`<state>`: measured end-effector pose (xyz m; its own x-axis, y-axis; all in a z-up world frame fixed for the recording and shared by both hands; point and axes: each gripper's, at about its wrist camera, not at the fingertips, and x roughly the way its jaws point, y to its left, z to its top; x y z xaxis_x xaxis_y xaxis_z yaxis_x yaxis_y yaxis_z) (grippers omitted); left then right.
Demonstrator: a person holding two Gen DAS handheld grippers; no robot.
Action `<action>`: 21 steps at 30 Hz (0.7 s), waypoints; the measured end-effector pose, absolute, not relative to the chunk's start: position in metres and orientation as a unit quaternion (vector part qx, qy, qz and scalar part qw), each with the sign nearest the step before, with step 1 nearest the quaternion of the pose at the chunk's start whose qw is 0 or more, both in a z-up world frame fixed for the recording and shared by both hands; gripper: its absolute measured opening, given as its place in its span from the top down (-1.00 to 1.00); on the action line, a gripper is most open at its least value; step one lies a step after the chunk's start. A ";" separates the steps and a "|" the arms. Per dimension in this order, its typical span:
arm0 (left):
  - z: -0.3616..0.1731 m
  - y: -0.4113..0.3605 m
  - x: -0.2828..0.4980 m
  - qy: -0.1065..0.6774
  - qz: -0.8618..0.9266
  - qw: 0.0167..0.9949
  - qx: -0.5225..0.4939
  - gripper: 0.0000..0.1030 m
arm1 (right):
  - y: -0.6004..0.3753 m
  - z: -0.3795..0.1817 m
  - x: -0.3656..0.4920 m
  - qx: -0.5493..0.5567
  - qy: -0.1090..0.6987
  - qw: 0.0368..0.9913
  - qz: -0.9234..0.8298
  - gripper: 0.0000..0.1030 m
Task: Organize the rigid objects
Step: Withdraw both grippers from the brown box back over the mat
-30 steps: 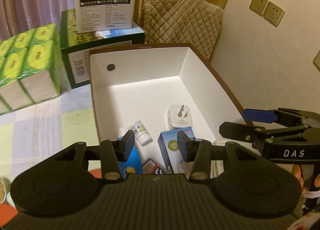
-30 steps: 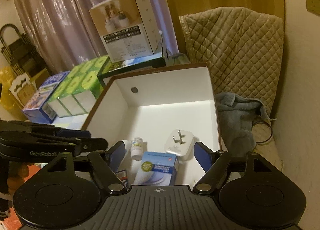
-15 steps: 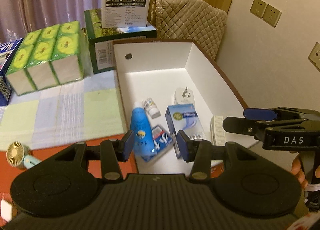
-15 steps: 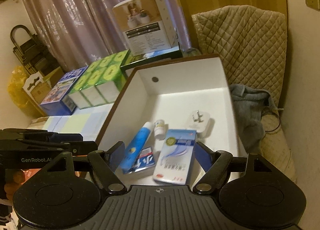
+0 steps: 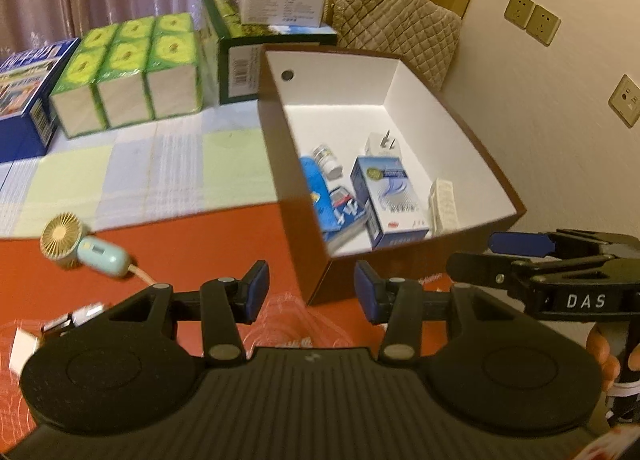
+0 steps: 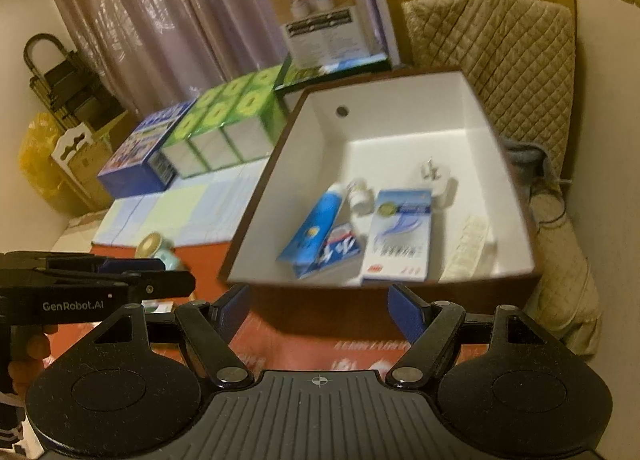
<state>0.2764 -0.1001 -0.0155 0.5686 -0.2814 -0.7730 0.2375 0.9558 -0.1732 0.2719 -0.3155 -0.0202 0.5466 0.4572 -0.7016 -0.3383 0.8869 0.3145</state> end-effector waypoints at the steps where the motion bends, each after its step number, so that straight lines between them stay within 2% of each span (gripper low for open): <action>1: -0.017 -0.096 0.272 0.443 -0.145 0.884 -0.026 0.19 | -0.311 -0.022 0.268 0.070 0.422 0.875 0.228 -0.42; 21: -0.027 -0.021 0.213 0.452 -0.105 0.885 -0.042 0.19 | -0.225 -0.039 0.216 0.037 0.452 0.845 0.282 -0.42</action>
